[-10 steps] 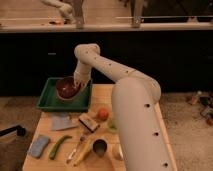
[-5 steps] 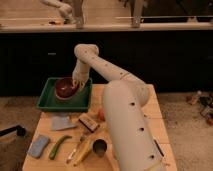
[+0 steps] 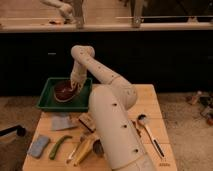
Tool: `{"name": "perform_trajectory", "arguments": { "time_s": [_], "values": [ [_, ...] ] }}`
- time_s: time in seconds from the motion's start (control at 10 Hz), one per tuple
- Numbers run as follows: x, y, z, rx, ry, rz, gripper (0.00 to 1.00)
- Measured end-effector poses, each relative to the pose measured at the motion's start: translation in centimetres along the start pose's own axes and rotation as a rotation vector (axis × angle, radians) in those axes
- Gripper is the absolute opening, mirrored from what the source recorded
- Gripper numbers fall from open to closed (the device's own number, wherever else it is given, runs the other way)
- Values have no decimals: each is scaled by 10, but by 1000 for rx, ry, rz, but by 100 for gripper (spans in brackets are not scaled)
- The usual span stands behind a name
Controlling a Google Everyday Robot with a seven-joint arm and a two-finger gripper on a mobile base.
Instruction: Stack bowls into tray
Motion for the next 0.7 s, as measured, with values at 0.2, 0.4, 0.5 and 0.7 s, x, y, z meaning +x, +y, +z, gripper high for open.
{"name": "perform_trajectory", "arguments": {
  "time_s": [0.2, 0.4, 0.5, 0.7],
  "values": [
    [1, 1, 4, -8, -12, 1, 0],
    [3, 3, 6, -16, -17, 6, 0],
    [4, 4, 7, -18, -19, 9, 0],
    [6, 8, 9, -21, -26, 17, 0]
  ]
}}
